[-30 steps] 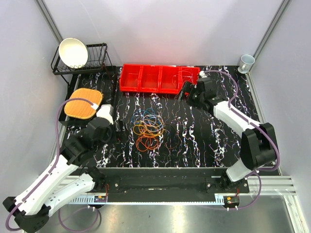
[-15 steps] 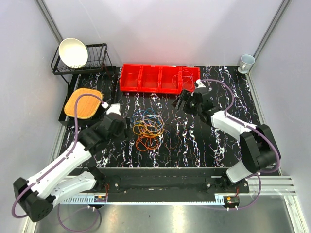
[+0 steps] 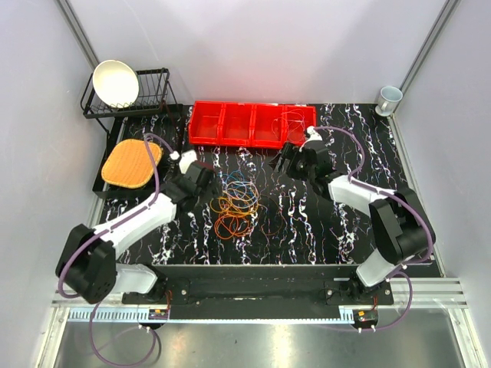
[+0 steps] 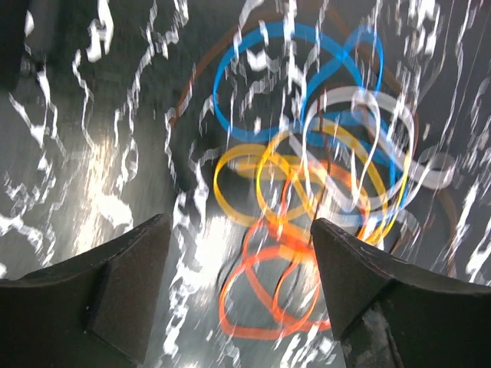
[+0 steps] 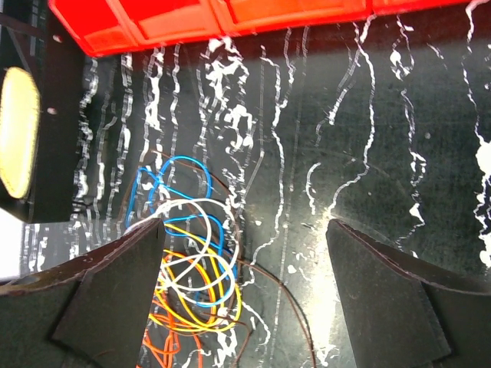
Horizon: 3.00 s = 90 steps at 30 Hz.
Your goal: Untangle the cables
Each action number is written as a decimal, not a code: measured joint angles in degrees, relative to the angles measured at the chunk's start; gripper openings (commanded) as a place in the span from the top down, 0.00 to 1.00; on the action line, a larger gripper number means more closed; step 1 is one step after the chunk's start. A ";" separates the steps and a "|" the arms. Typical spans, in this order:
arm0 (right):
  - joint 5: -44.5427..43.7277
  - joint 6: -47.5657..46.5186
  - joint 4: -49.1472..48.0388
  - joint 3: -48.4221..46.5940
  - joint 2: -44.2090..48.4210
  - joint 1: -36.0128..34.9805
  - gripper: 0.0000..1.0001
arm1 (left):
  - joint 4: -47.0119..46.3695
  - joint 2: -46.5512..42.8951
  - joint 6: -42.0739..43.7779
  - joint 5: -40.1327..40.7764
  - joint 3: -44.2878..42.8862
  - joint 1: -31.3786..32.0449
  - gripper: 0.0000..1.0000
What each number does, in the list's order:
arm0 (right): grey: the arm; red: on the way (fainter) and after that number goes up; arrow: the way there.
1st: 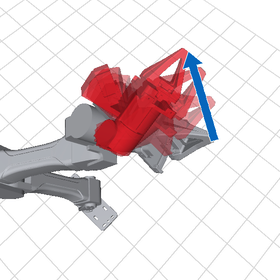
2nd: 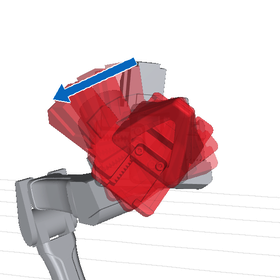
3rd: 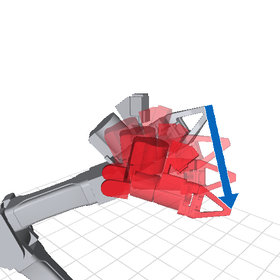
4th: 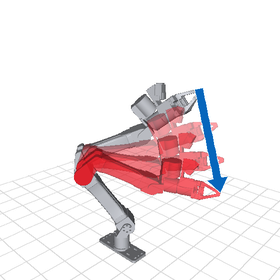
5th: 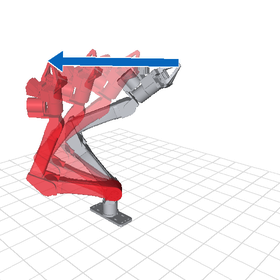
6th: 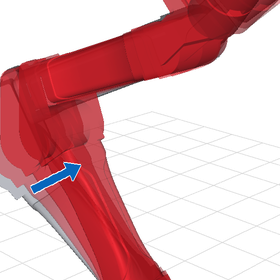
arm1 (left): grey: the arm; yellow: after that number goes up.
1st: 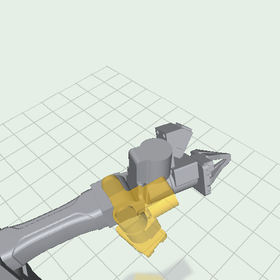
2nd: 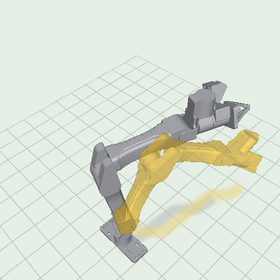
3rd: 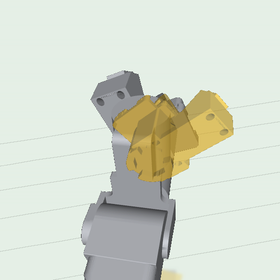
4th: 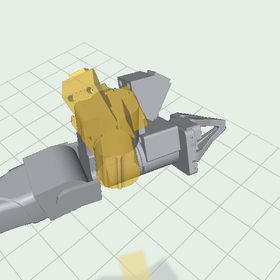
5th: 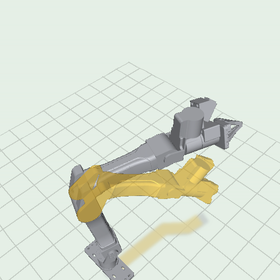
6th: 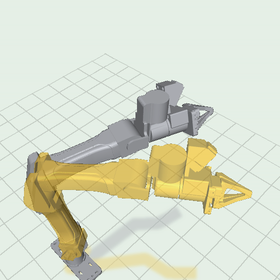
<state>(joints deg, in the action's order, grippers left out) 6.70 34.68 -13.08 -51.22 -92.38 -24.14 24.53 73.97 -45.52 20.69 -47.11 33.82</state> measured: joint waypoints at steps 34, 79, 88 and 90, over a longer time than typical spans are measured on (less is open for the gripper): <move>0.39 -0.55 0.96 -2.93 -3.45 0.00 0.08 | -7.69 15.08 -15.50 -0.11 -3.80 -3.41 0.58; 1.60 -0.59 2.27 -3.89 -4.37 -0.04 0.08 | -0.22 18.43 -15.17 -0.11 -9.97 -1.03 0.64; 1.79 -0.76 2.27 -3.91 -4.42 -0.04 0.08 | 0.15 18.93 -15.37 1.38 -10.80 -0.76 1.00; 1.90 -0.79 2.27 -3.93 -4.48 -0.04 0.08 | 0.48 18.93 -15.32 1.99 -11.30 -0.59 1.00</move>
<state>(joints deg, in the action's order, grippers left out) 8.60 33.89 -10.81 -55.16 -96.86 -24.18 25.02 92.90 -60.84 22.68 -58.41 33.23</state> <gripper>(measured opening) 0.926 0.009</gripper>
